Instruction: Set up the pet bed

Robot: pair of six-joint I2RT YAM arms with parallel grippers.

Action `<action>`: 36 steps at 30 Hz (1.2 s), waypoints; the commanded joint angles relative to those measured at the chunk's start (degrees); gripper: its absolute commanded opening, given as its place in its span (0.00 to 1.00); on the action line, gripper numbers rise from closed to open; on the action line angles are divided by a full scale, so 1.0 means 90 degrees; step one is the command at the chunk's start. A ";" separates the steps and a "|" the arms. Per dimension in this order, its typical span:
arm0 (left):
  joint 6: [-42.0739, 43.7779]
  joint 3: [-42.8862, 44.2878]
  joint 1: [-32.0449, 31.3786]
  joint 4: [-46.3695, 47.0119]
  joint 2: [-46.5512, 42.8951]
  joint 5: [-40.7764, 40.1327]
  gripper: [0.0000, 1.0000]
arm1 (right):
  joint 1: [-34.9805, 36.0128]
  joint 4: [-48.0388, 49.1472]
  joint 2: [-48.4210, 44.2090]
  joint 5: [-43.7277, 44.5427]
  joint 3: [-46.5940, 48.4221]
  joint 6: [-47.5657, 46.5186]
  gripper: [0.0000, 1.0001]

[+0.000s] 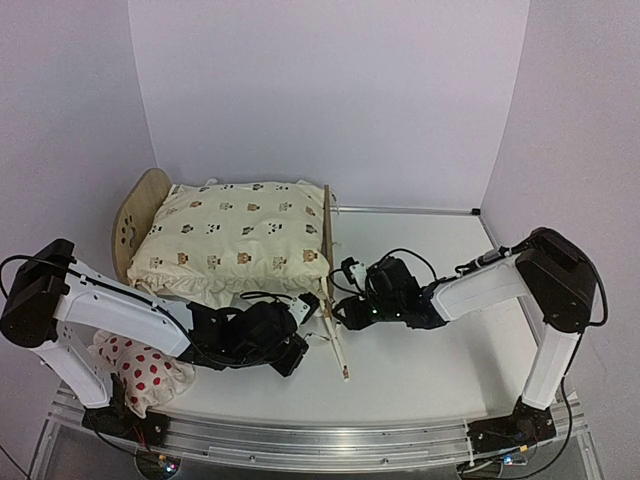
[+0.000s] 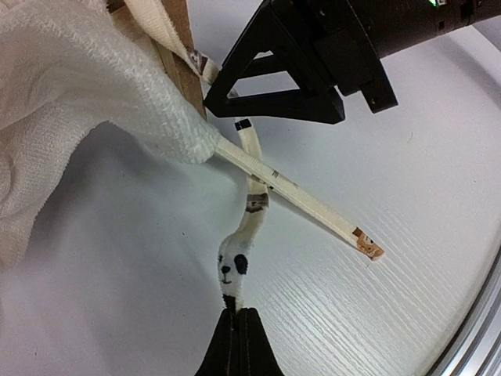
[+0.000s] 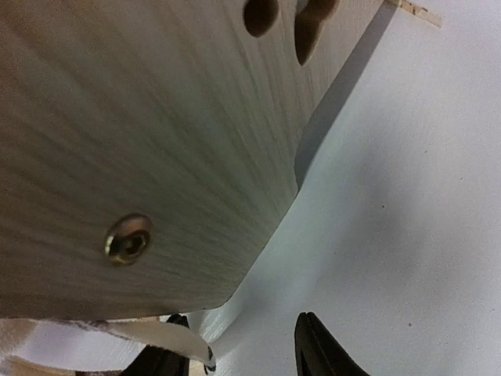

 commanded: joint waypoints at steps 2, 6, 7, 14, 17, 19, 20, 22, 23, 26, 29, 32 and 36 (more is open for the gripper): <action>0.0109 0.0256 0.0034 0.0104 0.0030 0.0002 0.00 | -0.0056 0.0460 0.0080 -0.0369 0.0149 0.0001 0.32; 0.0137 0.0398 0.0069 0.0121 0.0090 0.0017 0.00 | -0.0064 0.0510 -0.0073 -0.0567 -0.0020 0.0002 0.14; 0.0144 0.0453 0.0089 0.0110 0.0128 0.0020 0.00 | -0.0065 0.0513 -0.0129 -0.0638 -0.0066 0.0002 0.12; 0.0073 0.0928 0.0618 0.0186 0.0528 0.0453 0.00 | -0.0059 0.0535 -0.0648 -0.0883 -0.0559 0.0031 0.07; 0.0124 0.1134 0.0757 0.0241 0.0734 0.0639 0.00 | -0.0053 0.0557 -0.0901 -0.0900 -0.0765 0.0043 0.07; 0.0205 0.1273 0.0781 0.0331 0.0888 0.0769 0.00 | -0.0057 0.0570 -0.1037 -0.1002 -0.0865 0.0079 0.07; 0.0231 0.1350 0.0793 0.0430 0.0960 0.0851 0.00 | -0.0061 0.0575 -0.1087 -0.1062 -0.0895 0.0096 0.07; 0.0272 0.1498 0.0822 0.0533 0.1151 0.1044 0.00 | -0.0062 0.0599 -0.1152 -0.1268 -0.0944 0.0117 0.07; 0.0285 0.1597 0.0826 0.0561 0.1238 0.1059 0.00 | -0.0057 0.0611 -0.1170 -0.1367 -0.0964 0.0119 0.07; 0.0313 0.1773 0.0850 0.0656 0.1471 0.1067 0.00 | -0.0060 0.0664 -0.1207 -0.1695 -0.1027 0.0120 0.07; 0.0312 0.1839 0.0900 0.0792 0.1626 0.1089 0.00 | -0.0063 0.0714 -0.1222 -0.1984 -0.1082 0.0072 0.10; 0.0334 0.1851 0.0937 0.0885 0.1727 0.1104 0.00 | -0.0065 0.0706 -0.1323 -0.2086 -0.1172 0.0033 0.20; 0.0377 0.1847 0.0980 0.0894 0.1801 0.1077 0.00 | -0.0067 0.0613 -0.1627 -0.2020 -0.1369 -0.0142 0.45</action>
